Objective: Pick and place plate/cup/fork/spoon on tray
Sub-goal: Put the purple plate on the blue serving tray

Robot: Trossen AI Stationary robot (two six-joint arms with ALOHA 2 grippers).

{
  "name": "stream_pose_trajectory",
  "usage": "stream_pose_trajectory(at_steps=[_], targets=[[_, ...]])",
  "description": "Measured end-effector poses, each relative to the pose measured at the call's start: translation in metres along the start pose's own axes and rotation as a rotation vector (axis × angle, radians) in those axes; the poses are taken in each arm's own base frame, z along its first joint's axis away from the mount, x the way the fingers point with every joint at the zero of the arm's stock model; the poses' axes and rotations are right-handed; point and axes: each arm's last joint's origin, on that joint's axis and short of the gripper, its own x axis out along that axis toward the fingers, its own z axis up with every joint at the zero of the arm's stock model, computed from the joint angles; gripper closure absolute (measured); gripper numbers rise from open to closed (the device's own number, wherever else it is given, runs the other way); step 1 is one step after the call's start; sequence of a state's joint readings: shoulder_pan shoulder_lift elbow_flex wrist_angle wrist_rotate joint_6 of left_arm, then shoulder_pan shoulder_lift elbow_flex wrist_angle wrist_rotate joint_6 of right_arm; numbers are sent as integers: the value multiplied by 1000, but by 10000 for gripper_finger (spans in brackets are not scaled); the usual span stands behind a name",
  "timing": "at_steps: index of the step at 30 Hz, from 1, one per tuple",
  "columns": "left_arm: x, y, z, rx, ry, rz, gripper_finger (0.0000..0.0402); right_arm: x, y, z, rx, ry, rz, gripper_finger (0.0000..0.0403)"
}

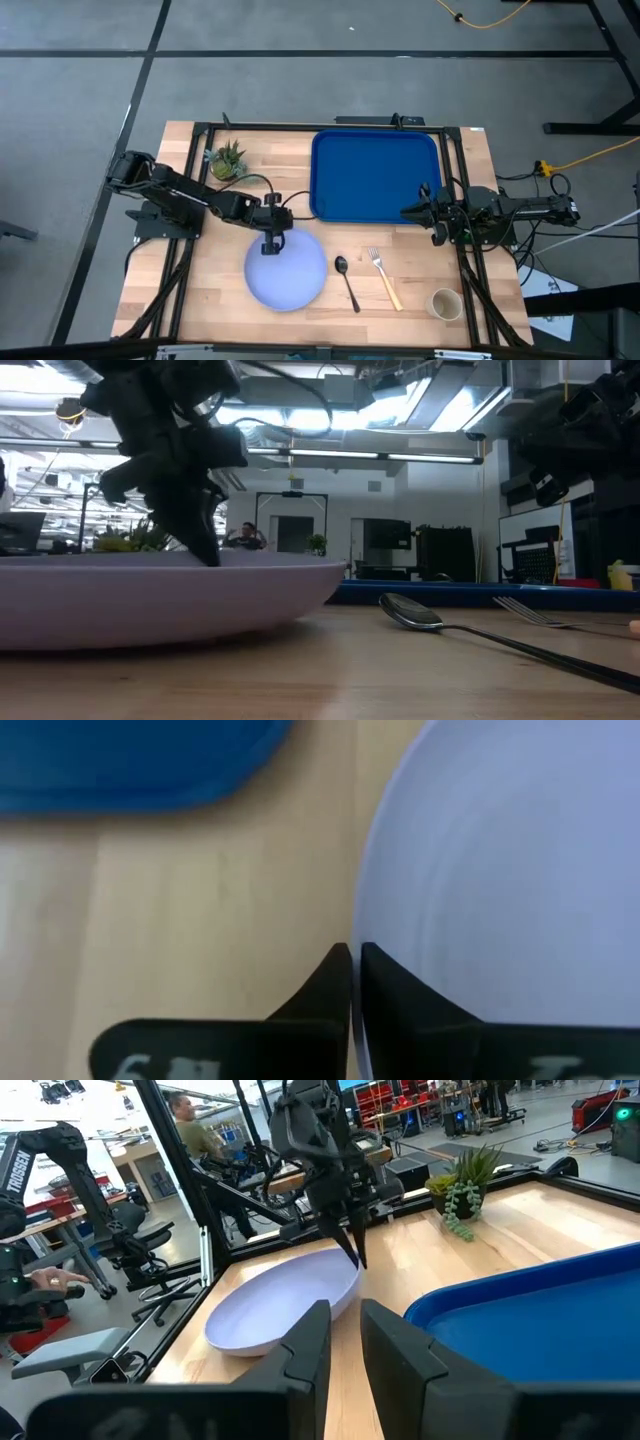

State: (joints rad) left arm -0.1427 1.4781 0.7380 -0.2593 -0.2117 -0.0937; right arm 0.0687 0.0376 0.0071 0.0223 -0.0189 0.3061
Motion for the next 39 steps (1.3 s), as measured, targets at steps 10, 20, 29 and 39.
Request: stream_pose_trajectory(at_steps=[10,20,29,39], targets=[[-47,37,30,-67,-222,75,400,0,0,0,0,0,0,338],[-69,107,73,-275,-400,288,401,0,0,2,39,-16,5,338],[-14,148,112,-373,-320,312,401,0,2,8,53,-79,28,338],[41,164,155,-294,-289,229,401,0,3,7,50,-73,33,338]])
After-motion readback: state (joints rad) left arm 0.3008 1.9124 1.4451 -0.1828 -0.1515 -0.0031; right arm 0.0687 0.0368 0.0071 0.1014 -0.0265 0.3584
